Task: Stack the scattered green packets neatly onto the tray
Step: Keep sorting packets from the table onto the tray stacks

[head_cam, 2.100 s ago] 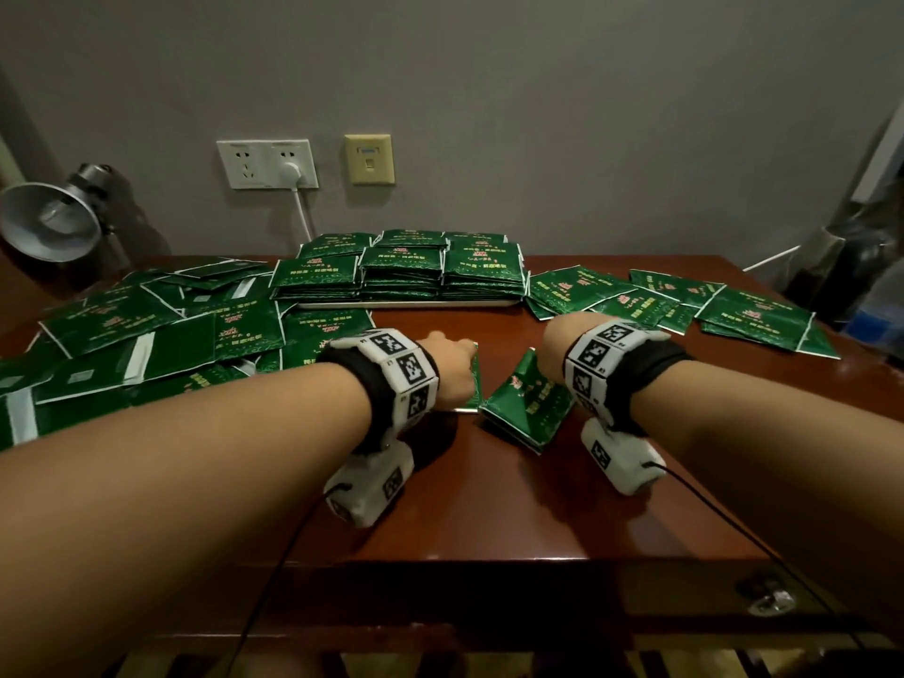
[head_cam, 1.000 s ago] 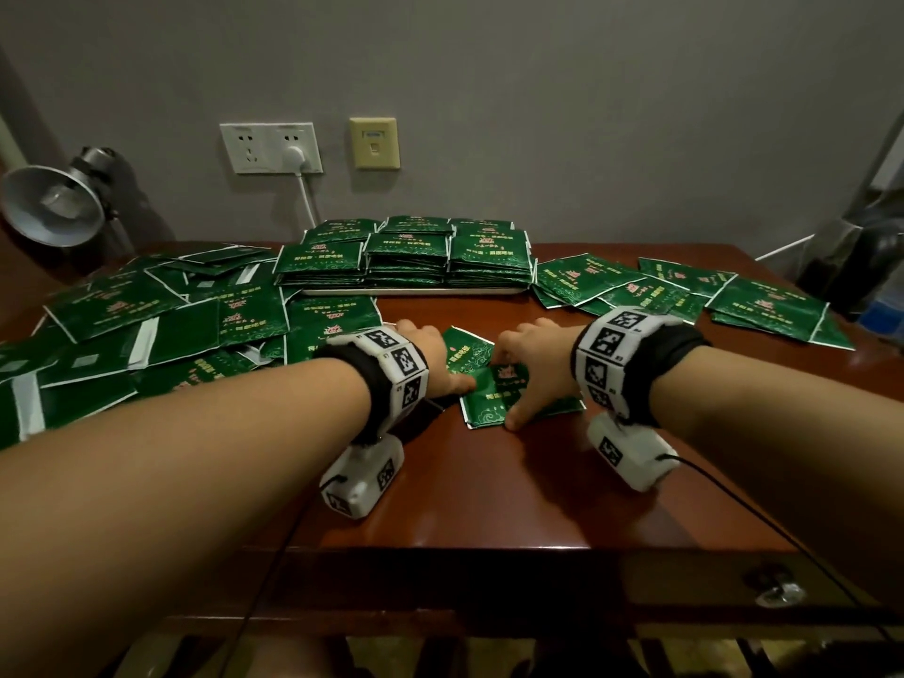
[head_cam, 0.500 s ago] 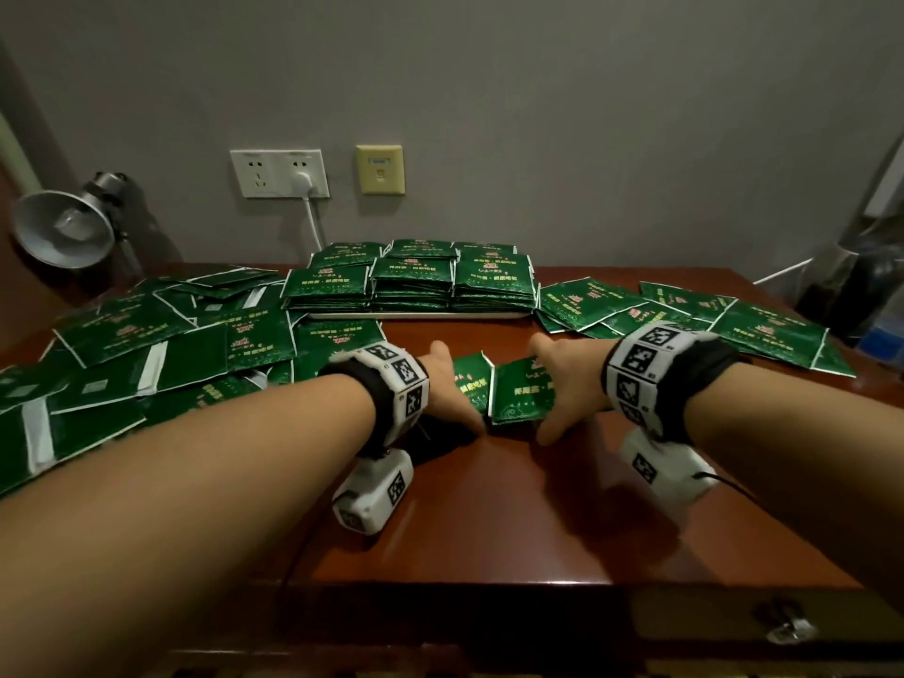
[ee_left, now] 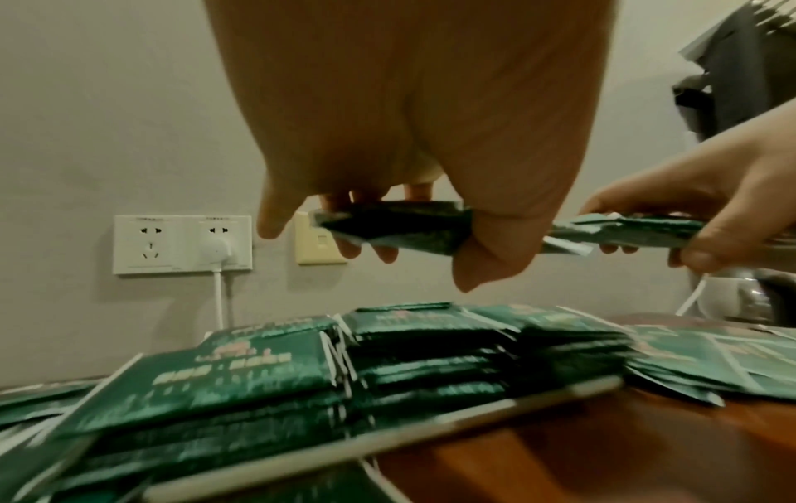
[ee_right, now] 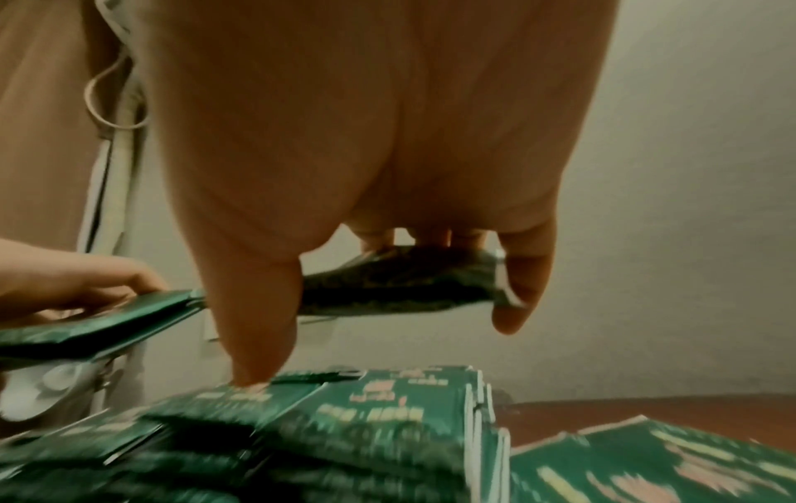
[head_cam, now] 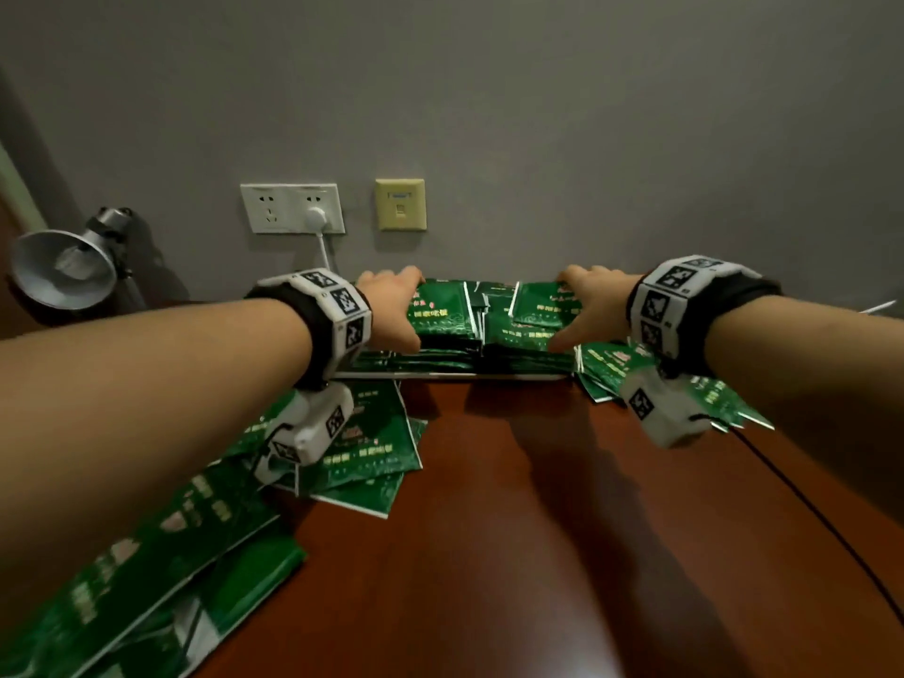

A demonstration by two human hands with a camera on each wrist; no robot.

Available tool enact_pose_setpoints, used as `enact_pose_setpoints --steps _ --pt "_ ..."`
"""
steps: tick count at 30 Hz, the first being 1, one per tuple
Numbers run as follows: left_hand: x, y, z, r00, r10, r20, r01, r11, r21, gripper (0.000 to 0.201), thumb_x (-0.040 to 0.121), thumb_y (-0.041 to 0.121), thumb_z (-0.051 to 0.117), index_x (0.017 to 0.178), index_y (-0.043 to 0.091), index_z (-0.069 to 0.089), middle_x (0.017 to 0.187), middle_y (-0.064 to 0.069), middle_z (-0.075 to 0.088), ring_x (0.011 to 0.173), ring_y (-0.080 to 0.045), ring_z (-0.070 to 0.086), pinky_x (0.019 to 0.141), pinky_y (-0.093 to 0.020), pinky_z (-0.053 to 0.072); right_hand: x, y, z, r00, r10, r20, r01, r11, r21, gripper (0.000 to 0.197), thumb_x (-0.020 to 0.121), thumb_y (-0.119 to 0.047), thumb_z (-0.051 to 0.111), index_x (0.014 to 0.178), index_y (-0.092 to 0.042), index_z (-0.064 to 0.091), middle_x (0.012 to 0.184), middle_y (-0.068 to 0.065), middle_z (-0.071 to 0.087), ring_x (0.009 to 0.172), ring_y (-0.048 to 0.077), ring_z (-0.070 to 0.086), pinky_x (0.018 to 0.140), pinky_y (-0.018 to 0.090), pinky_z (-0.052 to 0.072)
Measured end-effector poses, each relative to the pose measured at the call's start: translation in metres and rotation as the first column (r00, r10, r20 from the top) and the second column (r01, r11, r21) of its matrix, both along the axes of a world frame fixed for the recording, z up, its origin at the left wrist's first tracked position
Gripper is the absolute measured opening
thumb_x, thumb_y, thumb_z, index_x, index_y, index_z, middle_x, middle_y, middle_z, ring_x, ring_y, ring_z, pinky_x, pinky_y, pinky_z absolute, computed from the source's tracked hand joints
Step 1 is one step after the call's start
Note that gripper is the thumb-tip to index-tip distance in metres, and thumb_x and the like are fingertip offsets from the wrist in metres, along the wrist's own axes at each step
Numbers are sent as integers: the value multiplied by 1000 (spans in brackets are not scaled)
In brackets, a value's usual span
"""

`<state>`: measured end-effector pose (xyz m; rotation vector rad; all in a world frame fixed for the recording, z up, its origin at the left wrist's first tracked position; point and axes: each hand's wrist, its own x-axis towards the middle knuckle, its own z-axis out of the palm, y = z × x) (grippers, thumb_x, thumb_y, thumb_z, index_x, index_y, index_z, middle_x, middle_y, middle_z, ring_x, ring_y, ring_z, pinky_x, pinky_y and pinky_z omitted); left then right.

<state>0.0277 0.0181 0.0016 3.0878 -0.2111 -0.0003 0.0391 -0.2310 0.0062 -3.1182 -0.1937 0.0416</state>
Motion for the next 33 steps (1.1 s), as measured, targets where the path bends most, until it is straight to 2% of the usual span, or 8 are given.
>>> enact_pose_setpoints --steps 3,9,13,18,21,25,28,33 --pt "44 5 12 1000 5 -17 -5 1000 -21 80 78 28 73 143 15 29 132 -14 50 117 -33 49 93 -40 46 45 4 12 999 -29 -26 29 999 28 93 73 -50 77 144 -11 31 135 12 52 116 30 54 83 33 42" --pt "133 3 19 1000 -1 -12 0 997 -74 83 78 28 78 145 11 31 138 -11 49 120 -29 52 96 -36 46 129 14 22 997 -25 -75 22 999 -36 91 77 -51 74 146 -9 30 136 11 51 118 29 53 97 38 44" --pt "183 -1 8 1000 -5 -27 4 999 -44 82 80 26 76 146 11 30 142 -11 47 124 -29 50 100 -38 45 176 23 8 994 30 -105 -34 999 -40 90 79 -49 74 147 -11 29 141 10 47 122 29 50 100 38 42" --pt "226 -7 -7 996 -36 -85 40 998 47 76 81 24 75 144 13 34 137 -11 50 117 -30 53 93 -38 47 217 30 -24 984 58 -168 -63 998 -26 96 77 -53 73 149 -14 25 146 9 42 128 29 47 105 39 39" --pt "237 -11 -15 987 -32 -159 43 997 65 82 80 21 76 147 17 29 142 -9 47 118 -29 53 89 -36 49 227 30 -32 983 70 -172 -72 997 -7 96 74 -55 74 148 -15 28 147 8 42 130 29 45 107 39 37" --pt "235 -16 -17 988 -1 -154 9 999 51 95 79 15 77 153 23 19 150 -9 39 126 -30 48 98 -38 47 223 25 -28 979 76 -191 -68 996 50 91 75 -56 72 148 -21 29 146 5 44 127 29 48 102 43 44" --pt "225 -20 -4 997 5 -79 -5 1000 3 92 80 -1 70 154 21 19 150 -11 38 129 -31 46 95 -35 45 207 17 -18 985 91 -148 -85 995 46 82 80 -56 66 147 -23 31 144 0 47 125 25 50 104 41 42" --pt "181 -40 17 998 -60 -10 60 998 14 76 84 0 60 151 19 27 143 -12 45 123 -31 50 89 -34 47 162 -12 -4 990 63 -128 -59 998 34 75 84 -50 67 146 -24 34 142 -1 49 125 25 50 106 38 39"
